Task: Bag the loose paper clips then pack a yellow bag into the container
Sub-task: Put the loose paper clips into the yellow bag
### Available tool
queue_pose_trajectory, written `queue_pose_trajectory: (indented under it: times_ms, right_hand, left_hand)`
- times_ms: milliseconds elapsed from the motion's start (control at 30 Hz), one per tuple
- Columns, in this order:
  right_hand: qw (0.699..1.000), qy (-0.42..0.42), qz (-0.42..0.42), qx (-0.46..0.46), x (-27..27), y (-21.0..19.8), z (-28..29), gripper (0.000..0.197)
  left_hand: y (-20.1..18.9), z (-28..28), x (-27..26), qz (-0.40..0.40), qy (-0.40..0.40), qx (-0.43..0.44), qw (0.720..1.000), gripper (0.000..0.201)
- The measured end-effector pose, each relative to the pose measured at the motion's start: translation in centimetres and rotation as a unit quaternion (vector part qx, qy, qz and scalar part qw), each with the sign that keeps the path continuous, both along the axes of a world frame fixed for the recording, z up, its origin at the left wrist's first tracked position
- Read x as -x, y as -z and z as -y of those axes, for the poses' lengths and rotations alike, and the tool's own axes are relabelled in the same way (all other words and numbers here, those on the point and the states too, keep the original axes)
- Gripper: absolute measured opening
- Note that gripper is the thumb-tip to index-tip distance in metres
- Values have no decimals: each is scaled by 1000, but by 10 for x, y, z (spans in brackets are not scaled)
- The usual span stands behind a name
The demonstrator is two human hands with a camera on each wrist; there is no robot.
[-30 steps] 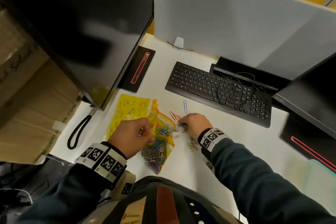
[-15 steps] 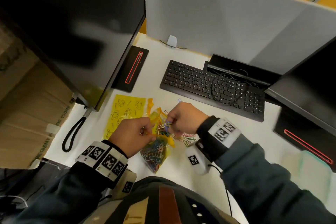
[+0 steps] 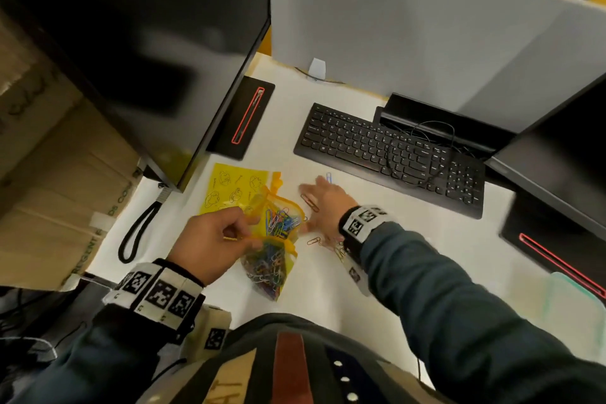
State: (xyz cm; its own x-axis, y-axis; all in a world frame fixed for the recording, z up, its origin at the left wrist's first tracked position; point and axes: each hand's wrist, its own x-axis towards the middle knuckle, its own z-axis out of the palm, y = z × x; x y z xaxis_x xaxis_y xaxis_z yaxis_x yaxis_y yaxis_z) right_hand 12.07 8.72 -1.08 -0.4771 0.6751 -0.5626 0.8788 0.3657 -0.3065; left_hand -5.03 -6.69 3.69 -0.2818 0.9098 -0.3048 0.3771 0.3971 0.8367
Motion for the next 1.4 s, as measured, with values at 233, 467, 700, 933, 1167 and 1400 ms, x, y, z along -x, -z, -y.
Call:
queue_pose_trajectory:
  times_ms: [233, 467, 700, 933, 1167, 1400]
  right_hand:
    - [988, -132, -62, -57, 13, 17, 29, 30]
    - [978, -178, -13, -108, 1, 12, 44, 29]
    - [998, -5, -32, -55, -20, 5, 35, 22]
    - [986, 78, -121, -82, -53, 7, 10, 24]
    - [998, -37, -25, -44, -57, 17, 21, 58]
    - [990, -83, 11, -116, -43, 17, 34, 32]
  left_hand:
    - [0, 1, 9, 7, -28, -14, 999, 24]
    - [5, -2, 8, 17, -20, -2, 1000, 25]
    - [5, -9, -3, 35, -3, -2, 999, 23]
    - [5, -11, -7, 26, 9, 0, 1000, 22]
    - [4, -9, -9, 24, 10, 4, 1000, 23]
    - [3, -11, -12, 18, 13, 4, 1000, 21]
